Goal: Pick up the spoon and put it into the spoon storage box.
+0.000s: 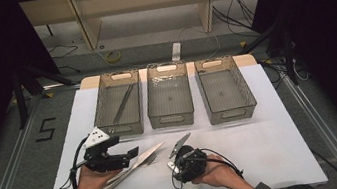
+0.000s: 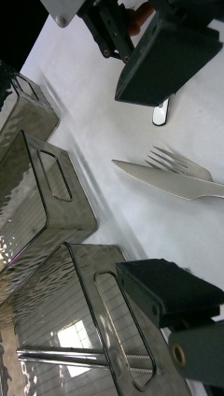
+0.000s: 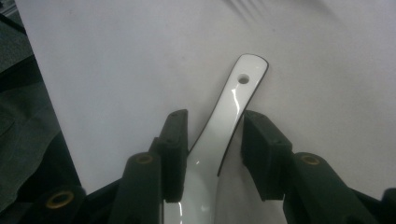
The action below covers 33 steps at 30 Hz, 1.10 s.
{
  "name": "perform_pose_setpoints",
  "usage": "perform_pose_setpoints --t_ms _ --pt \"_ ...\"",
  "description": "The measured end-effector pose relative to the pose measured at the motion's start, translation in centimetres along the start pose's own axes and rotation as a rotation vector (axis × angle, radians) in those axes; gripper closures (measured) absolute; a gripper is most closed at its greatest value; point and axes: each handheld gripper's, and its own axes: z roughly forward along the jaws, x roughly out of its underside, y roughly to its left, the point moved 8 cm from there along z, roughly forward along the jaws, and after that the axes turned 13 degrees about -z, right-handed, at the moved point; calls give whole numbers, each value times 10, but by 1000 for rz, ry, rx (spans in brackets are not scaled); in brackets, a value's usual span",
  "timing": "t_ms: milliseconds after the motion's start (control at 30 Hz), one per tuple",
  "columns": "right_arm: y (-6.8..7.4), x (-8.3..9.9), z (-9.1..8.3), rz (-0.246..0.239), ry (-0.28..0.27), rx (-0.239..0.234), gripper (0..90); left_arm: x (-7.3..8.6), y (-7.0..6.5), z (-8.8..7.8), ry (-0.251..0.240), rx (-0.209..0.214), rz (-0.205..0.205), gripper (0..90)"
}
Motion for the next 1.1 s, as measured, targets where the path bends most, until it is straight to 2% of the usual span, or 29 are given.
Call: perform_pose_setpoints --t_ms 167,433,767,967,1033,1067,1100 --pt "1 -1 1 -7 7 0 661 0 0 0 3 -1 11 145" --pt "0 -1 1 -3 23 34 736 1 -1 0 4 1 14 146" --pt "0 -2 1 -24 40 50 750 1 -1 0 5 -2 15 148" --pt "-1 -3 1 -45 37 43 760 1 -1 0 5 -3 20 149" --pt "-1 -4 -1 -35 31 39 770 1 -1 -1 2 -3 19 149" --pt "-1 -4 -3 -31 31 37 794 1 -1 -1 1 -4 19 149" --pt "-1 -6 -5 -15 3 11 864 1 -1 -1 1 -3 17 149"
